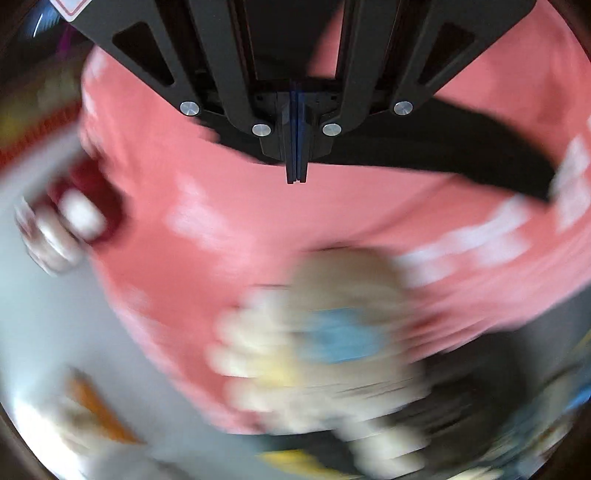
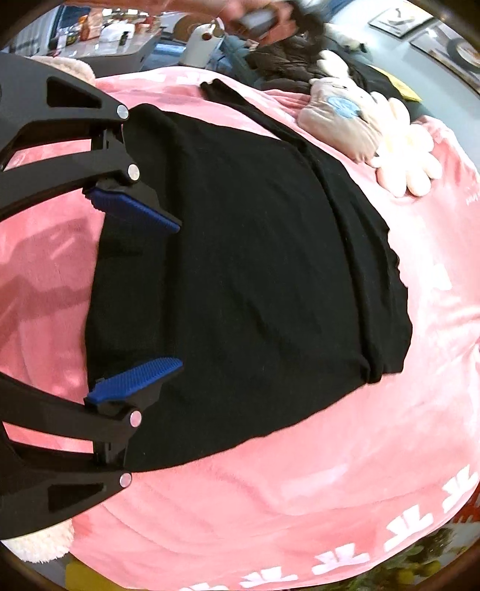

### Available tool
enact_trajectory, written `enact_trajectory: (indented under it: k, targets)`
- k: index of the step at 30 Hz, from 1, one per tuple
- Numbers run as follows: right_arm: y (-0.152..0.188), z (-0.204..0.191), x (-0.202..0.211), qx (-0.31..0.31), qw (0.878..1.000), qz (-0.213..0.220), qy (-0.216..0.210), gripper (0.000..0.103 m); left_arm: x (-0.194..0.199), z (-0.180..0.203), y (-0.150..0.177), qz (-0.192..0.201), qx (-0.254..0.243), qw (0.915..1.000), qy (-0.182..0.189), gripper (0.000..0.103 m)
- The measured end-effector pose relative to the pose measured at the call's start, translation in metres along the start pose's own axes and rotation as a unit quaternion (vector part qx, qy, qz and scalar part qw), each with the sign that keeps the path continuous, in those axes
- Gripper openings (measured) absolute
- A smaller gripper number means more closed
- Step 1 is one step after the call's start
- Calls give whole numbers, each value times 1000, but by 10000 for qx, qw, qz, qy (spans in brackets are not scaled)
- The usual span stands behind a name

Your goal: Fold small clothes

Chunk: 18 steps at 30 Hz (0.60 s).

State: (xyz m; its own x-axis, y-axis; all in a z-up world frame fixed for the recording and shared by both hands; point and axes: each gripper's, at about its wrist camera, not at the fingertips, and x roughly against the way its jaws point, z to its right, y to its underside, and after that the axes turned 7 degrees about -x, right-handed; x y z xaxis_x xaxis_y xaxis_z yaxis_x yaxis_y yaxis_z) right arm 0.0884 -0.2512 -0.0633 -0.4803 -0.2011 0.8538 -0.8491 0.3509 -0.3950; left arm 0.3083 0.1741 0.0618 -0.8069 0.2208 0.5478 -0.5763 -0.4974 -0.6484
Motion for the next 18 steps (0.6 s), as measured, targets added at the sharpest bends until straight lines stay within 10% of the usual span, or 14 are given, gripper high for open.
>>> enact_trajectory:
  k: [5, 8, 11, 18]
  targets:
    - [-5, 19, 6, -310, 9995, 88, -65, 67, -18, 152, 39, -402, -745, 9894, 1182, 3]
    - [-9, 29, 13, -383, 9991, 149, -62, 68, -37, 162, 73, -890, -164, 9846, 1496, 38]
    - [-11, 36, 17, -338, 9993, 175, -27, 68, -53, 111, 92, -1145, 519, 9843, 1240, 42]
    - [-8, 23, -2, -3, 9999, -126, 106, 68, -30, -125, 95, -1183, 1746, 9707, -1148, 47]
